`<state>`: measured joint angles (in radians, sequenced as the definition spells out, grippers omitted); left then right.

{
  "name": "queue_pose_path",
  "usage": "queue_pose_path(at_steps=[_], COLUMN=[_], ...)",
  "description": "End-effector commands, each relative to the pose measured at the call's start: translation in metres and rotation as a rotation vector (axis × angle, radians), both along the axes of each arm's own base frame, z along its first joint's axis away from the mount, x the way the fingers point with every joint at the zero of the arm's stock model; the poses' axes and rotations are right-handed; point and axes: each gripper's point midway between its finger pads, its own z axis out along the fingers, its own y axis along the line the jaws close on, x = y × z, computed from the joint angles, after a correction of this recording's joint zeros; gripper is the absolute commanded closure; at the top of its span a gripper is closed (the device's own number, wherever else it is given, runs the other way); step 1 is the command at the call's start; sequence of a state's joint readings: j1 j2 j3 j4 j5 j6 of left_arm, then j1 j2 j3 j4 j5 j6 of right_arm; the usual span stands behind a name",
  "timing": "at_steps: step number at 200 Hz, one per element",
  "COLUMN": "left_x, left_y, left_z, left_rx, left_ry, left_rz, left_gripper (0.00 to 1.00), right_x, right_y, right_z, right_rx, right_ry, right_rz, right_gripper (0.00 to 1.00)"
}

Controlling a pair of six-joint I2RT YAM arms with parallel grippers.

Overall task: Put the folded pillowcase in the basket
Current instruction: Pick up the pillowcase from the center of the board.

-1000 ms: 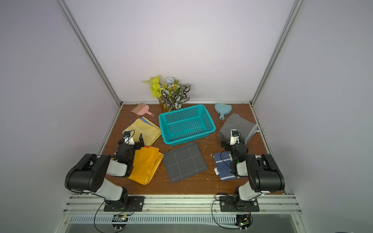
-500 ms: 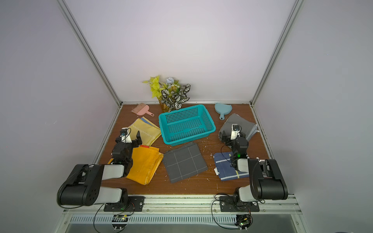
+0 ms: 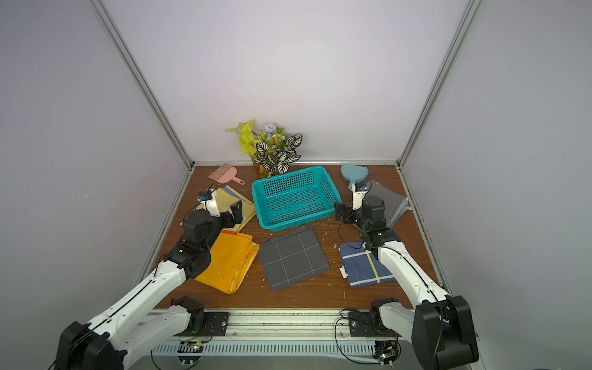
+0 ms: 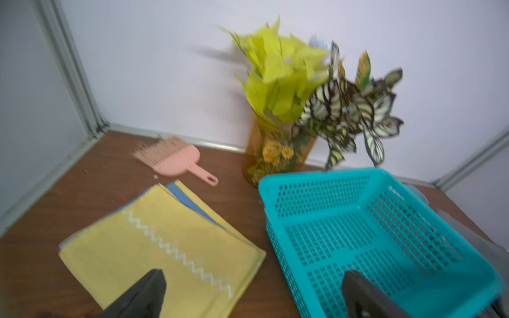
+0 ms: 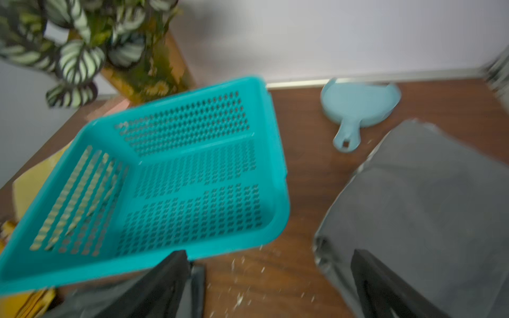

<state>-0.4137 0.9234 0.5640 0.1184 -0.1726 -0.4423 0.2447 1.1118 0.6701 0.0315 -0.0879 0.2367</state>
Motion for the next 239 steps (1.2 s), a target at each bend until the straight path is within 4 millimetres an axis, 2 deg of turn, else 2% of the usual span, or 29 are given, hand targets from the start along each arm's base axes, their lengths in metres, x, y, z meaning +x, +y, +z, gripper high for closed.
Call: queue_pose_path(at_steps=[1,22,42,68,95,130,163,190,202,214,226,239], left_x=[-0.050,-0.079,-0.102,-0.120,-0.127,-0.131,-0.133,-0.131,-0.131,-0.130,-0.130,-0.129], left_y=[-0.023,-0.043,-0.050,-0.053,-0.057,-0.075,-0.090,-0.094,-0.095,-0.096,-0.097,-0.100], left_z=[-0.069,-0.097,-0.126,-0.149,-0.154,-0.153,-0.151,-0.152,-0.151,-0.151,-0.150,-0.149], left_rx=[-0.035,-0.055,-0.077,-0.121,-0.166,-0.207,-0.196,-0.210,-0.213,-0.214,-0.219,-0.230], left_ry=[0.325,0.414,0.510,0.591,0.616,0.623,0.626,0.623,0.618,0.618,0.617,0.615], left_rz=[-0.062,-0.102,-0.118,-0.129,-0.147,-0.204,-0.236,-0.242,-0.244,-0.244,-0.248,-0.256], left_gripper=[0.00,0.00,0.00,0.00,0.01,0.01,0.01,0.01,0.01,0.01,0.01,0.01], right_x=[-0.054,-0.074,-0.088,-0.098,-0.100,-0.107,-0.109,-0.112,-0.113,-0.116,-0.119,-0.122], right_y=[0.019,0.031,0.048,0.064,0.070,0.079,0.095,0.107,0.108,0.107,0.105,0.102], right_z=[-0.046,-0.066,-0.085,-0.100,-0.112,-0.132,-0.136,-0.141,-0.144,-0.149,-0.153,-0.156], right_rx=[0.081,0.119,0.131,0.103,0.078,0.061,0.074,0.049,0.035,0.021,0.012,-0.001], right_ry=[0.232,0.282,0.347,0.391,0.417,0.462,0.468,0.480,0.494,0.517,0.533,0.547], right_rz=[0.068,0.111,0.171,0.225,0.238,0.263,0.295,0.323,0.326,0.328,0.327,0.321], right_gripper=[0.01,0.03,0.08,0.09,0.08,0.08,0.09,0.14,0.23,0.36,0.56,0.85])
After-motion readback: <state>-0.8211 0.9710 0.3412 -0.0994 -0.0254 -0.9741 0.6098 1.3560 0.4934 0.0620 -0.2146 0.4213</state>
